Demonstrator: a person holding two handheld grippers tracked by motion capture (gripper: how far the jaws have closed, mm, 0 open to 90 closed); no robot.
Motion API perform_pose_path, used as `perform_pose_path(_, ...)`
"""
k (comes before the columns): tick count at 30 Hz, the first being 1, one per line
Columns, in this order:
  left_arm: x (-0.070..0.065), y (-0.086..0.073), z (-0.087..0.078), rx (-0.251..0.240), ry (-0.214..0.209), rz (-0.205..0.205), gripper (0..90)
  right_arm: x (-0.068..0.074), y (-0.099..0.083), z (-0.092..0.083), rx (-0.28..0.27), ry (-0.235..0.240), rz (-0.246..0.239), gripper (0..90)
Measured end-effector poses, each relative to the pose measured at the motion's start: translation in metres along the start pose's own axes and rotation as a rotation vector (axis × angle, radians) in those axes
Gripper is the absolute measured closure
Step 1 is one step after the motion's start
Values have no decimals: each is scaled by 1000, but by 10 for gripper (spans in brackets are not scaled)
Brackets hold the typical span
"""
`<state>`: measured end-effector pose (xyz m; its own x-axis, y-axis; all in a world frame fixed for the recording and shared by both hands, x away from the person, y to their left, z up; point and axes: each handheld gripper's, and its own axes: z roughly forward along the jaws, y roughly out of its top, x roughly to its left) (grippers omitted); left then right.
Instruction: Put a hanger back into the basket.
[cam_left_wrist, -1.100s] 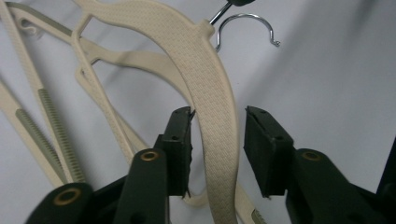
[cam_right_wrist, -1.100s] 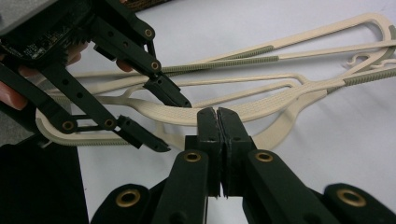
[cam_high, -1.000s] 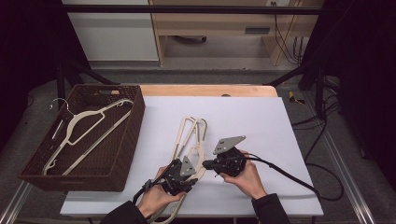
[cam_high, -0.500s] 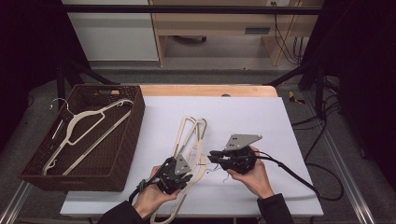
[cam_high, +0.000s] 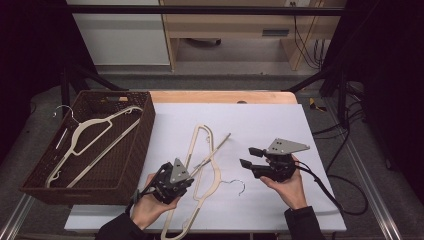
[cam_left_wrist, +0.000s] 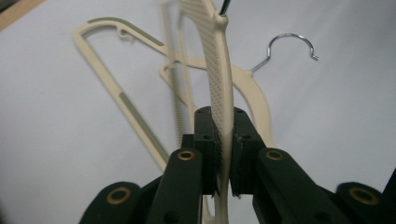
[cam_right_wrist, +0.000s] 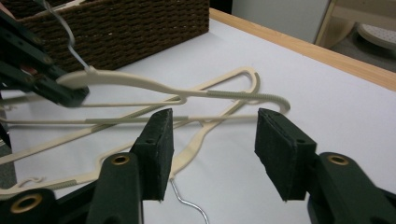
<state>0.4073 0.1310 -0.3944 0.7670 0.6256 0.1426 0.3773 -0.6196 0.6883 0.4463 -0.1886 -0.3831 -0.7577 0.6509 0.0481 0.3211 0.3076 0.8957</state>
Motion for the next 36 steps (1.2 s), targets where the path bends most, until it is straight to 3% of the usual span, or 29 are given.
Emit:
perform_pose_path(1,3,0,-3,-6,7,-3,853,-2,-2,0,0,-1,5,455)
perform_pose_path(4,11,-2,-9,-28,-36,-35,861,-6,-6,0,6,-15,15,415)
perform_pose_path(7,16,-3,-13,-42,-9,-36,862,-9,-9,-1,6,-31,19,362)
perform_pose_path(12,24,-3,-26,-85,-57,-61,863,-11,-14,-6,-14,-54,25,285)
perform_pose_path(23,41,12,-72,-206,-102,-25,863,-15,-25,-26,-63,-88,52,142)
perform_pose_path(30,55,23,-100,-239,-96,-17,863,-20,-32,-39,-91,-119,85,110)
perform_pose_path(36,74,32,-120,-267,-101,-19,862,-21,-34,-44,-96,-139,86,90)
